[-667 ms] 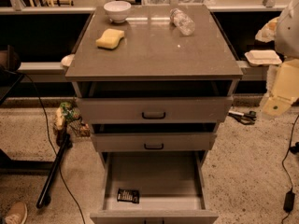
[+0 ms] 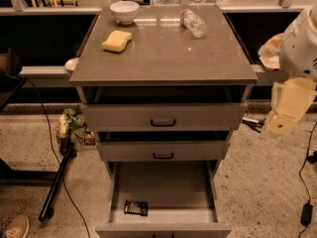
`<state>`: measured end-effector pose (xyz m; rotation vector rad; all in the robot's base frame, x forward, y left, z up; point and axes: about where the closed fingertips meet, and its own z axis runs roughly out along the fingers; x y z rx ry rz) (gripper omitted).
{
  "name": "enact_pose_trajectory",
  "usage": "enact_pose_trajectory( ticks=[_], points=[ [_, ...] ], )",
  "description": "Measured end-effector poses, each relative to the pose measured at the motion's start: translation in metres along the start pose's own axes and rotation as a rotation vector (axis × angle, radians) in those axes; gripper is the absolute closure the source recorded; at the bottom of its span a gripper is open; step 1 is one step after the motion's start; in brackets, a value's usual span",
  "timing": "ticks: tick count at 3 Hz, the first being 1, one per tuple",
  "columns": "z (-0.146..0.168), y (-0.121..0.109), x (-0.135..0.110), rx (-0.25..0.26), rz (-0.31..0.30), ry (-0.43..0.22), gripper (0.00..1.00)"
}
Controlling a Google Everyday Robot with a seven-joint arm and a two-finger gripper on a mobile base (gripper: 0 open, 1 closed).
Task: Pick rxbar chocolate from bottom drawer and place on counter
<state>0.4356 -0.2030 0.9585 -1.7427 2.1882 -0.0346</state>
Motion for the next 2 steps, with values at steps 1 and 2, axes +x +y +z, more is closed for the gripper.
enact_pose_trajectory(
  ticks=[1, 2],
  points=[
    [0.045, 0.018, -0.005, -0.075, 0.008, -0.094, 0.00],
    [0.090, 0.036, -0.012, -0.141, 0.037, -0.204, 0.00]
  ],
)
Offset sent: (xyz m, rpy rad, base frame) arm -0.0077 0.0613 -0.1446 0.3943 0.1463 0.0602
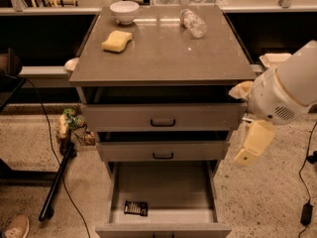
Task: Pick rxbar chocolate from bottom drawer and place on counter
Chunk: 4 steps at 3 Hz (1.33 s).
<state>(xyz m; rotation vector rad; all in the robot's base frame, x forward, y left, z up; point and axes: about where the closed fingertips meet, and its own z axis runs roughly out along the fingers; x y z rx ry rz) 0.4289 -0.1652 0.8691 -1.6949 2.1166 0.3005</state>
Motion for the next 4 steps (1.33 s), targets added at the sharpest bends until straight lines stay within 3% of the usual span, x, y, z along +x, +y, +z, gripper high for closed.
enact_pose_trajectory(
  ticks=[1, 2, 3, 4],
  points=[
    [0.041, 0.012, 0.000, -0.050, 0.073, -0.121, 0.00],
    [0.041, 0.012, 0.000, -0.050, 0.072, -0.120, 0.00],
    [0.063, 0.011, 0.011, -0.028, 0.081, -0.074, 0.00],
    [0.105, 0.017, 0.032, 0.008, 0.100, -0.042, 0.00]
  ],
)
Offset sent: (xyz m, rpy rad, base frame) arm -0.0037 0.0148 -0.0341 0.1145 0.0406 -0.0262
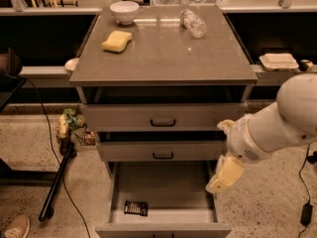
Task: Pick rxbar chocolate from bottom drawer and place on counter
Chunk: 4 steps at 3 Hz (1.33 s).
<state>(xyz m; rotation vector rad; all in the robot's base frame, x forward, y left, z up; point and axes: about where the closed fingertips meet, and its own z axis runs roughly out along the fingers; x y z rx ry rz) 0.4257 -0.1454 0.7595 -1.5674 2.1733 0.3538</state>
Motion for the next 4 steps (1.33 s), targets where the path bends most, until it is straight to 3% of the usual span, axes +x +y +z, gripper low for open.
enact_pose_trajectory(
  ticks=[1, 2, 4],
  points=[
    [0.048, 0.002, 0.022, 0.026, 0.026, -0.006, 0.00],
    [0.096, 0.000, 0.034, 0.021, 0.045, -0.055, 0.00],
    [0.111, 0.004, 0.043, 0.033, 0.040, -0.050, 0.00]
  ],
)
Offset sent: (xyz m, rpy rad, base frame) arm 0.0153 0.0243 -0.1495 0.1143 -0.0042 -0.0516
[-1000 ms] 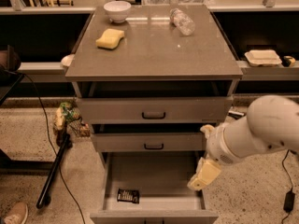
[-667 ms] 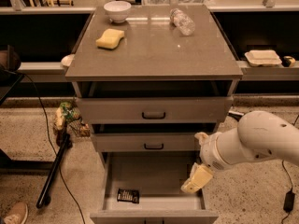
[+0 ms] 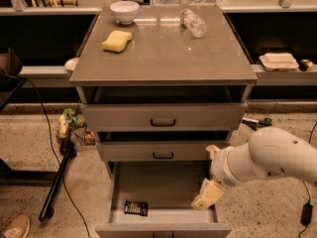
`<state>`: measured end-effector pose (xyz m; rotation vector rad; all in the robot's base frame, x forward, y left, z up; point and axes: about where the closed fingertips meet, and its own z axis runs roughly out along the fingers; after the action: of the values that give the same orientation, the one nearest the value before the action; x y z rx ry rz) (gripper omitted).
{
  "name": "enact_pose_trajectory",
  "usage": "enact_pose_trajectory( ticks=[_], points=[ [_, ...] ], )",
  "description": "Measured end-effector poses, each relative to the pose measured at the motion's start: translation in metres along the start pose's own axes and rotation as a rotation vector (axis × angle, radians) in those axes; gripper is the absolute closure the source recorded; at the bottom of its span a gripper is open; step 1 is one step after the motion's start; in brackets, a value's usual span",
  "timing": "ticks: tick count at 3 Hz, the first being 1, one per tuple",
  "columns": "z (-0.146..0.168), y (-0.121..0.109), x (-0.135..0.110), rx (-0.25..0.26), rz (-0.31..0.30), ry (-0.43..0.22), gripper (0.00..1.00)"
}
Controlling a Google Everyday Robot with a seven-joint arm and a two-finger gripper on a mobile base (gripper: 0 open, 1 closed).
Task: Pick rxbar chocolate from bottom drawer and place on counter
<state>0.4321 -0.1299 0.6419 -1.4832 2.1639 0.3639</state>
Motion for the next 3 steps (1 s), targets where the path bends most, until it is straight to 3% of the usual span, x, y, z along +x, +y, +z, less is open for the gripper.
enact_pose_trajectory(
  ticks=[2, 3],
  points=[
    [0.100, 0.014, 0.035, -0.035, 0.011, -0.035, 0.00],
    [0.153, 0.015, 0.038, -0.083, 0.019, -0.074, 0.00]
  ],
)
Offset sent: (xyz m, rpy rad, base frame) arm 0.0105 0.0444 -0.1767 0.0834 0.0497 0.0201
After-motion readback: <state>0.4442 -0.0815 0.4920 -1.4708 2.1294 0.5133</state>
